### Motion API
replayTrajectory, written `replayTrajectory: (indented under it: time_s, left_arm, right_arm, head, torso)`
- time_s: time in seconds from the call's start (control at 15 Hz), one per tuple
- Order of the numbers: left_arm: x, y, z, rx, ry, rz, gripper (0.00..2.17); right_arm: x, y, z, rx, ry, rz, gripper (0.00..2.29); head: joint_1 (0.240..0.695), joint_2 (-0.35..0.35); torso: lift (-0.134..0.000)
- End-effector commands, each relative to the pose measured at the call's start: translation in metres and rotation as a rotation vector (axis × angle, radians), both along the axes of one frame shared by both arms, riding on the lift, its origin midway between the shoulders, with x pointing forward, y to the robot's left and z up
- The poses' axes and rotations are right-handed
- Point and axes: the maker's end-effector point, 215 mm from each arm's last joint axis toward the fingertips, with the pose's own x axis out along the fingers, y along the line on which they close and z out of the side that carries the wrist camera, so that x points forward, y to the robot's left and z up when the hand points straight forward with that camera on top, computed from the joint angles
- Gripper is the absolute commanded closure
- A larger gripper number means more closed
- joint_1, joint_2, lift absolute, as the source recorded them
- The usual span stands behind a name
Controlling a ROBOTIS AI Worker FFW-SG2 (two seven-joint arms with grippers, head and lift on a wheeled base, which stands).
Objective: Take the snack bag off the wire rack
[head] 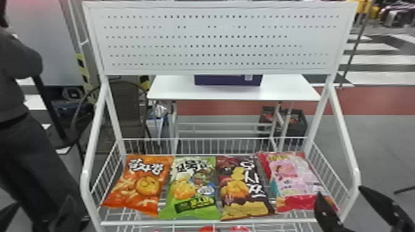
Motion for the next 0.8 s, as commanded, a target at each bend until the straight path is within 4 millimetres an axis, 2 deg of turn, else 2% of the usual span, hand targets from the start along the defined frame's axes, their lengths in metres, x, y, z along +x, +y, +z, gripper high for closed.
replayTrajectory:
  time_s: [0.0,0.53,0.6,0.73]
  left_arm:
    - [-0.001,0.0,0.0,-0.001,0.001,0.001,0.16]
    - [-0.002,-0.001,0.001,-0.002,-0.003,-0.001,0.16]
    - [-0.002,-0.001,0.001,-0.003,-0.006,-0.003,0.16]
    - [-0.002,-0.005,0.0,-0.01,-0.006,-0.008,0.16]
  right_arm:
    - [0.0,0.0,-0.001,0.002,0.002,0.0,0.1]
    - [0.0,0.001,-0.001,0.002,0.0,-0.001,0.1]
    - [0.003,0.004,-0.003,0.001,0.001,0.003,0.1]
    - [0.028,0.018,-0.017,0.003,0.017,0.02,0.1]
  head:
    - [0.499,0.0]
    - [0.499,0.0]
    - [0.499,0.0]
    - [0.499,0.0]
  torso:
    - [0.0]
    - [0.0]
    - [0.0]
    - [0.0]
